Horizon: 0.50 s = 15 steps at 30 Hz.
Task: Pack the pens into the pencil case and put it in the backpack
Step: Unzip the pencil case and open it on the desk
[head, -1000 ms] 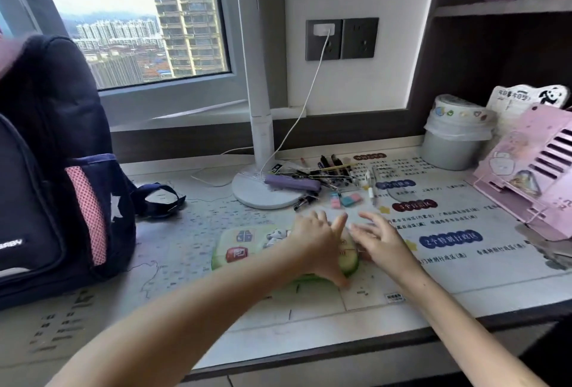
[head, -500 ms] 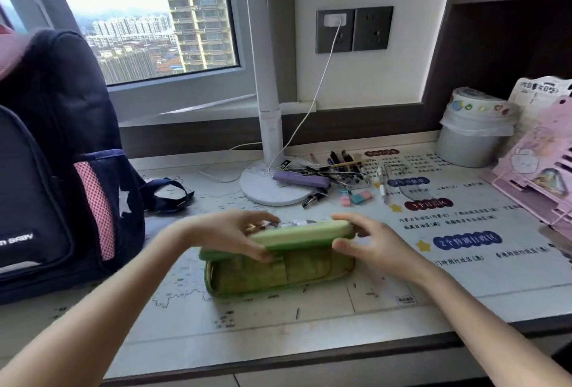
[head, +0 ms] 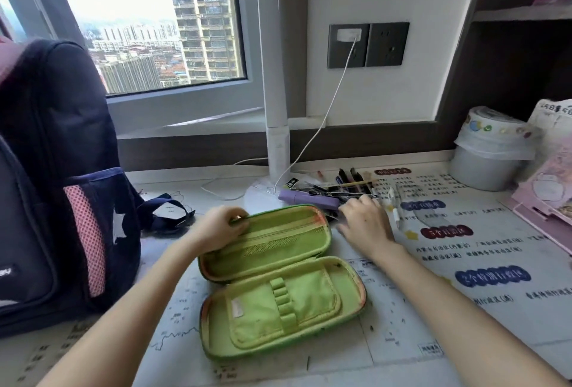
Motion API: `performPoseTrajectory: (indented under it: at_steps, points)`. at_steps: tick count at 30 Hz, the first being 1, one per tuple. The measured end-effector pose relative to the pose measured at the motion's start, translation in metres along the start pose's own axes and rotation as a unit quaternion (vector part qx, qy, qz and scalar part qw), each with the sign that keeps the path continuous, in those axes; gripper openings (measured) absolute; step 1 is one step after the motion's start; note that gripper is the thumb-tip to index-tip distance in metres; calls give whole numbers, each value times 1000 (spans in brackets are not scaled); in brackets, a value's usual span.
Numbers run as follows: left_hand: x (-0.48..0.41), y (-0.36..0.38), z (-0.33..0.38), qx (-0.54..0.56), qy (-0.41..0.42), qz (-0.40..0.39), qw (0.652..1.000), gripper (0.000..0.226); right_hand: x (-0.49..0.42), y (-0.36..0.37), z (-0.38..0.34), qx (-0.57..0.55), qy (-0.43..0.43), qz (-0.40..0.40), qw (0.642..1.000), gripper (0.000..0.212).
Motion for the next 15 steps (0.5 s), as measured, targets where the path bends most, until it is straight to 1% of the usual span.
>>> performPoseTrajectory:
  at_steps: [2,3,5,6,7,8,10,12,13,15]
  points:
    - [-1,5,-6,25,-3,24,999,27,-3,1,-5,69,-49,23,996,19]
    - [1,5,-8,36,7,53,998,28,-4,0,-7,88,-68,38,993,19]
    - [15,0,-4,48,55,127,989,27,-4,0,-6,100,-94,59,989,21]
    - [26,-2,0,55,88,146,984,24,-3,0,-4,96,-95,73,988,20]
    - [39,-2,5,58,125,141,980,22,-1,-1,0,76,-84,84,990,18]
    - [53,0,10,50,157,117,979,23,0,-4,3,40,-67,98,992,15]
    - [76,7,18,6,202,48,978,33,4,-8,11,-68,-13,135,988,12]
    - [92,18,23,-41,224,-9,974,39,6,-12,15,-179,43,157,970,17]
    - [97,23,25,-65,232,-23,970,39,8,-14,17,-229,73,157,958,19]
    - [104,29,29,-110,240,-20,964,42,13,-14,20,-304,129,143,933,21]
Point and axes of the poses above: each hand's wrist, its own x-axis away from the middle knuckle, its own y-axis out of the palm, z = x × y, the point moved 4 cm from there along -x, towards the middle knuckle, and after that the axes turned 13 degrees about -y, right-handed, at the moved point
